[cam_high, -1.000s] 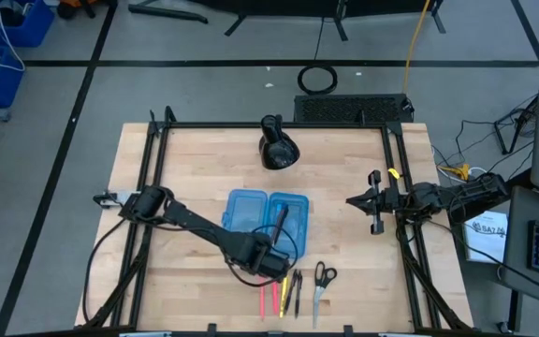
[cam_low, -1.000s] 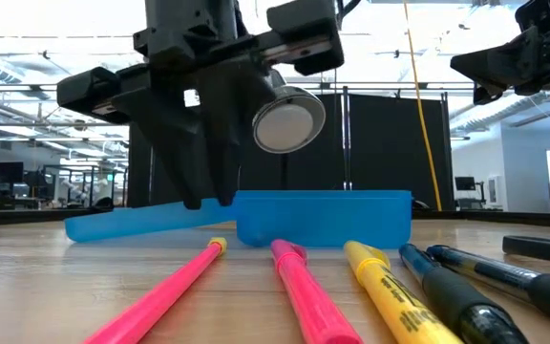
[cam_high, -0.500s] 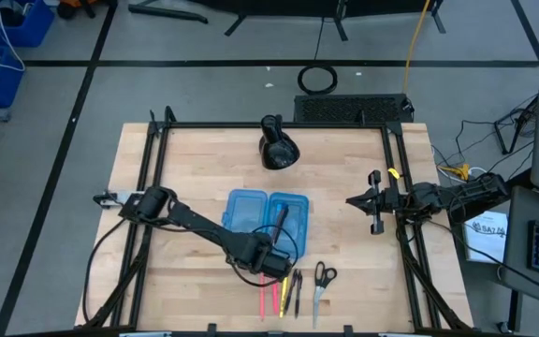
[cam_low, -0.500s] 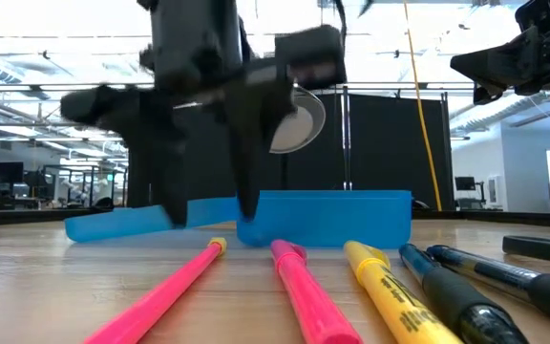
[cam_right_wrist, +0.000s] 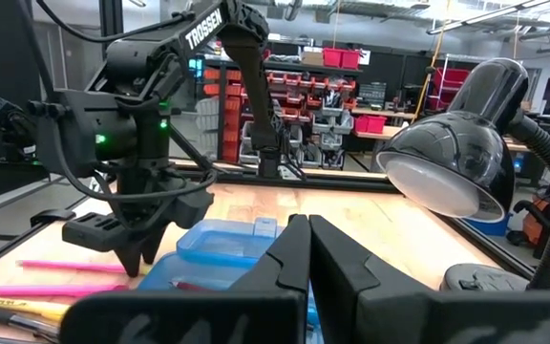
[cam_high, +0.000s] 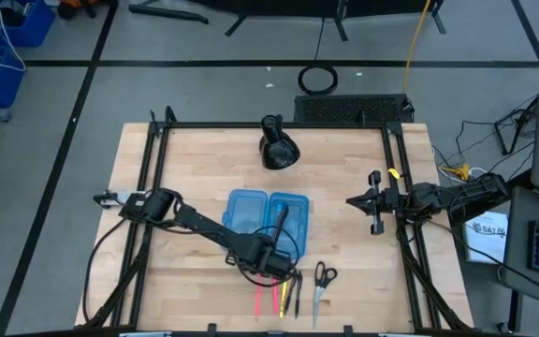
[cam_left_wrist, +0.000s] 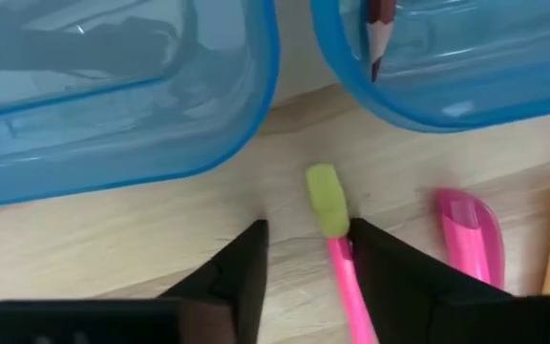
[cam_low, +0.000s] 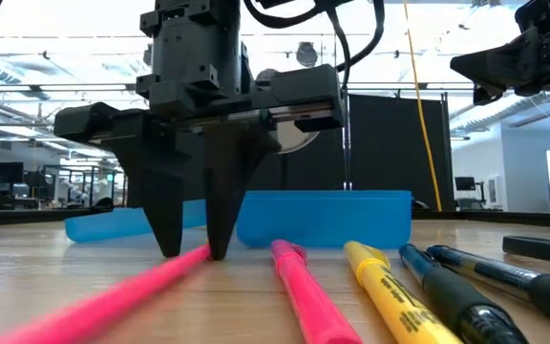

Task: Pick & place school supplies into a supply box
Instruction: Put the pink pencil into the blue supply box

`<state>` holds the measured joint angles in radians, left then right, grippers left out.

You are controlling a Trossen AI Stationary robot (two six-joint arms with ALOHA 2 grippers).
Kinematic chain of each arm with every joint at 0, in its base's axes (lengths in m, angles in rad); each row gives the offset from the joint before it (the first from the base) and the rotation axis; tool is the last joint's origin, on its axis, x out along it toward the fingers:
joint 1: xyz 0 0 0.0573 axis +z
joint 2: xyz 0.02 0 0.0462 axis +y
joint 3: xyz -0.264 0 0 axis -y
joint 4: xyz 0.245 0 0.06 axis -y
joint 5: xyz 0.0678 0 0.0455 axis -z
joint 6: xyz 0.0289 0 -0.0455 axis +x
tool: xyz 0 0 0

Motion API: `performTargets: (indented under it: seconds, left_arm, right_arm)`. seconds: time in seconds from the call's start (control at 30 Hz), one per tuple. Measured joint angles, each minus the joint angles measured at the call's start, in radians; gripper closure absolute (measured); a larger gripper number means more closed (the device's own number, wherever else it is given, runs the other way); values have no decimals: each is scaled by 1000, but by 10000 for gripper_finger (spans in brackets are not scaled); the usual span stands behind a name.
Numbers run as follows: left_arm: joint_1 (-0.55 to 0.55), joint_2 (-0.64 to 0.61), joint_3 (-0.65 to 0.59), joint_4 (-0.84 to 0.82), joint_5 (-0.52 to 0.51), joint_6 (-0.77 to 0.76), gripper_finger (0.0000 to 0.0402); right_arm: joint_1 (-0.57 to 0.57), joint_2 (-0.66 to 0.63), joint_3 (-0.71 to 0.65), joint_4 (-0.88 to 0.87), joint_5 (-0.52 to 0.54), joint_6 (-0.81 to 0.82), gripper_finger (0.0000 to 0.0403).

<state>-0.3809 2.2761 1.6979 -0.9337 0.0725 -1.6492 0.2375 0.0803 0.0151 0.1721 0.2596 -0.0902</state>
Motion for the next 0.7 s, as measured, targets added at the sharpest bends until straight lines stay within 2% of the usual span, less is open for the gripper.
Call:
performTargets:
  seconds: [0.23, 0.47, 0.57, 0.7]
  left_arm:
    - [-14, 0, -2, 1, -30, 17, 384]
    - [-36, -15, -6, 9, -70, 5, 379]
    - [-50, -58, -10, 16, -118, -16, 392]
    - [-67, -144, -11, 30, -184, -33, 387]
  right_arm:
    - [0, 0, 0, 0, -1, 4, 403]
    - [0, 0, 0, 3, -2, 30, 403]
    - [0, 0, 0, 3, -2, 47, 403]
    - [0, 0, 0, 4, -3, 51, 403]
